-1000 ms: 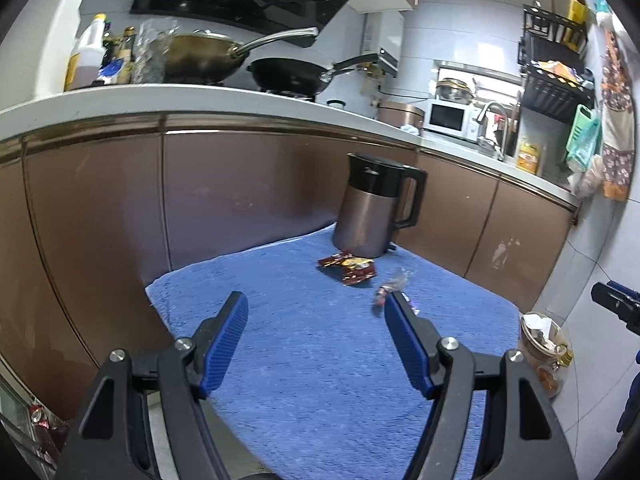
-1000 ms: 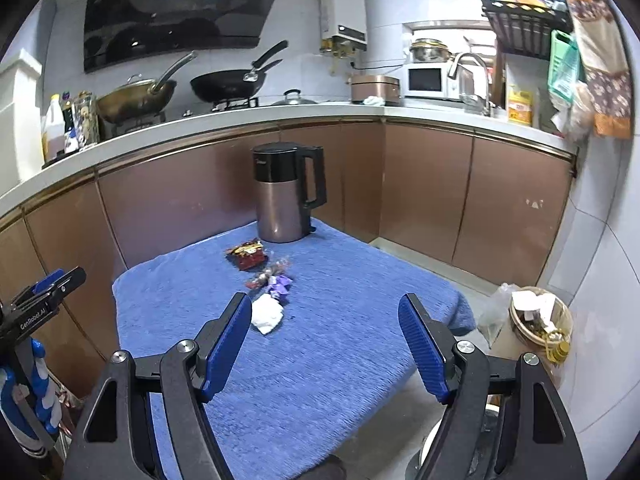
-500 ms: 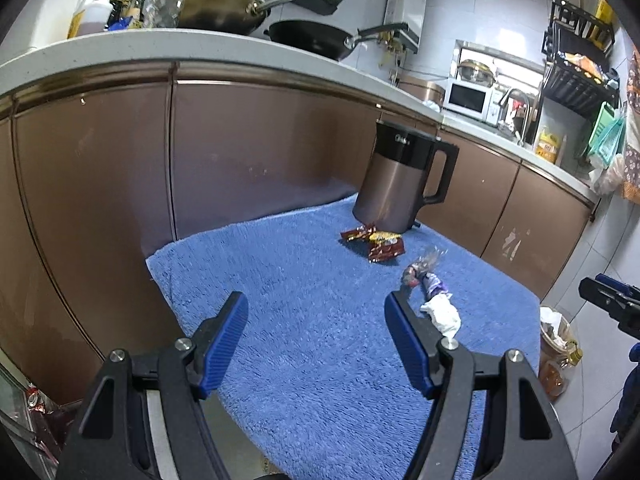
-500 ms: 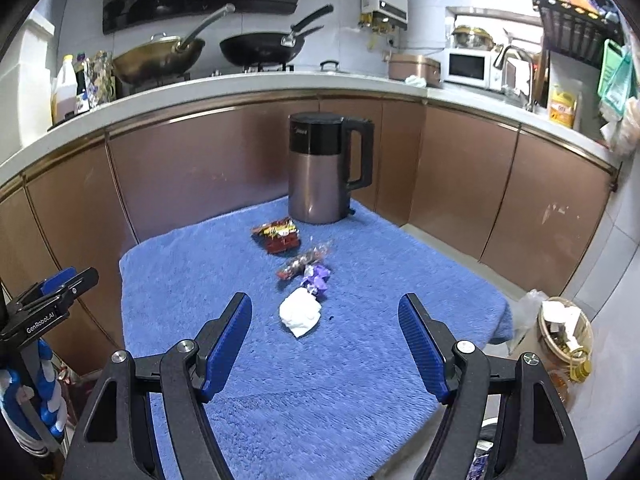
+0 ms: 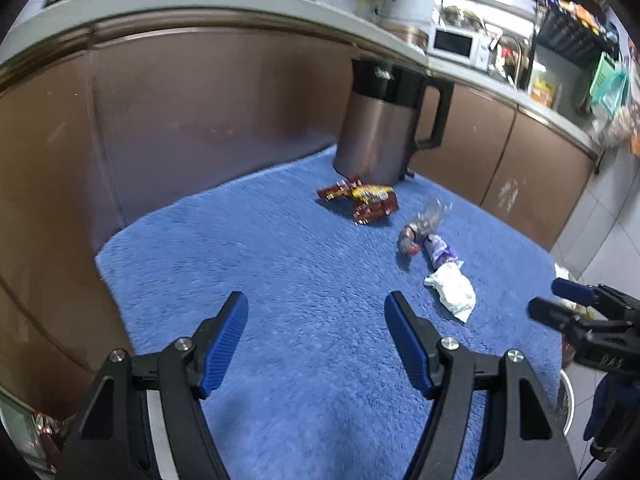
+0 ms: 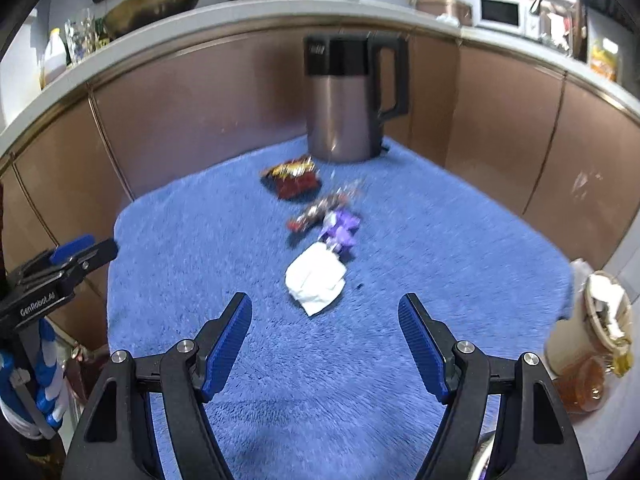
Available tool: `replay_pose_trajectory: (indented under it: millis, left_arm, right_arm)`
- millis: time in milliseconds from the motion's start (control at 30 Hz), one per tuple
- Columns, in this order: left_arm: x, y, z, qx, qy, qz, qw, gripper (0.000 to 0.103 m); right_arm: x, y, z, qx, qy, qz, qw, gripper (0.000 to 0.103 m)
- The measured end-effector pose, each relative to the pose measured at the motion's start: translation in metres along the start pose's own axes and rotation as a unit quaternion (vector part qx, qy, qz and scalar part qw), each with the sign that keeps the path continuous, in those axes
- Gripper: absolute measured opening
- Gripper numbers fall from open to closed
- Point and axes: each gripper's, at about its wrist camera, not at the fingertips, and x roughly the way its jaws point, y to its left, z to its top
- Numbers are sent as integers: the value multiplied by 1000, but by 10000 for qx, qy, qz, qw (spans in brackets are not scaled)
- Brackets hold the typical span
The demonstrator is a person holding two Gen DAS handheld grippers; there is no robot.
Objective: Collect trash
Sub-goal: 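Move both tools back over the table toward the tissue and clear wrapper, then grasp the clear plastic wrapper with the left tool while the right tool grasps the white tissue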
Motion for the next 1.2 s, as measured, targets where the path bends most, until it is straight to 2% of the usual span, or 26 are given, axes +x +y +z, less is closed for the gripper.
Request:
replay_pose_trajectory:
  millis: [300, 500, 567, 633, 767, 867, 933, 1067, 1100, 1167, 1200]
  left_arm:
    - [55, -23, 14, 230, 423, -377, 9981, 69]
    - [97, -51, 32, 703, 660, -633, 9933, 68]
    - [110, -58, 38, 768, 760, -769, 9912, 63]
    - [127, -64, 45, 837, 900, -886, 9885, 56]
    - [153, -75, 54, 947, 1132, -1038, 9836, 47]
    - [172, -81, 58, 959, 1324, -1164, 9797, 43]
    - [182, -85, 58, 1024, 1416, -1171, 9776, 42]
    - [194, -93, 59, 1111, 1531, -1275, 9736, 40]
    - [197, -95, 59, 1130, 1549, -1277, 9731, 38]
    - [198, -97, 57, 1118, 1595, -1318, 9720, 23]
    - [201, -98, 56, 1077, 1637, -1361, 9711, 19]
  right_arm:
    - [56, -15, 2, 70, 318, 370, 9988, 75]
    - [81, -23, 7, 141, 351, 648, 9972, 74]
    - [88, -24, 9, 149, 378, 730, 9965, 71]
    - [97, -24, 10, 152, 420, 799, 9958, 63]
    - [109, -26, 12, 221, 477, 1037, 9932, 53]
    - [115, -25, 11, 182, 542, 1116, 9921, 43]
    - [119, -24, 7, 170, 599, 1188, 9910, 32]
    - [119, -24, 5, 183, 581, 1289, 9898, 19]
    - [119, -25, 4, 193, 583, 1307, 9895, 15]
    - [118, -24, 3, 196, 577, 1336, 9892, 13]
    - [116, -24, 3, 187, 564, 1345, 9891, 12]
